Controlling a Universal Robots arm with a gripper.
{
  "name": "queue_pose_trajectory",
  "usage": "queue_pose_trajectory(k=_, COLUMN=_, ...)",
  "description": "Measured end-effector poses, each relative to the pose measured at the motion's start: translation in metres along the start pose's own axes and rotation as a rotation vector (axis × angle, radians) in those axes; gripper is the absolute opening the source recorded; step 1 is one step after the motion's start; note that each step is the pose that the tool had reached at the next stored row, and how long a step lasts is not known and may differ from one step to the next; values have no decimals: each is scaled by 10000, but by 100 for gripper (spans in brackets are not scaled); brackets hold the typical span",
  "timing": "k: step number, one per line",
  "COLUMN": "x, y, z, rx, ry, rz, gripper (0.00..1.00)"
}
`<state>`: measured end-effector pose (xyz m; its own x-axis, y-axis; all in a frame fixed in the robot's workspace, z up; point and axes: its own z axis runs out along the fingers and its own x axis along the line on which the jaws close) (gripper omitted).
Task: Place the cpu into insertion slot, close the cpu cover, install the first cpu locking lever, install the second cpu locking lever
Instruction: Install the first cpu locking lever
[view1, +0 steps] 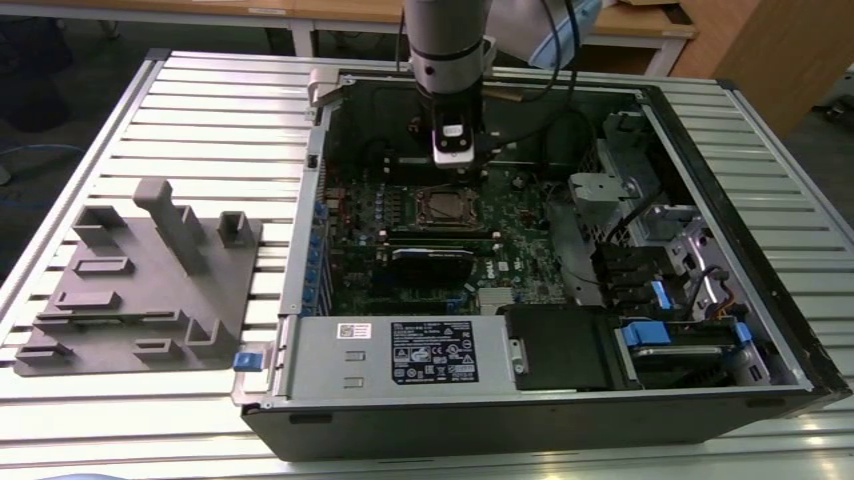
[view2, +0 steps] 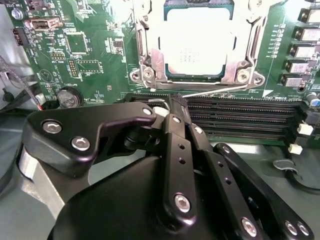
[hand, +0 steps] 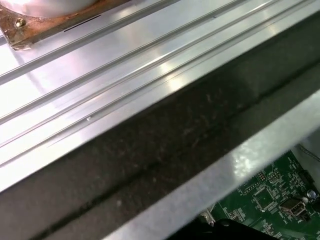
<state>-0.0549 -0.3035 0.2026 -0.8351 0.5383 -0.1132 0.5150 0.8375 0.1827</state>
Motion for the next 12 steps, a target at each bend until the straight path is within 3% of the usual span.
queue_pose_trajectory(k=12, x=3, y=-5, z=29, rx=-24, ry=-36, rz=-12, gripper=11)
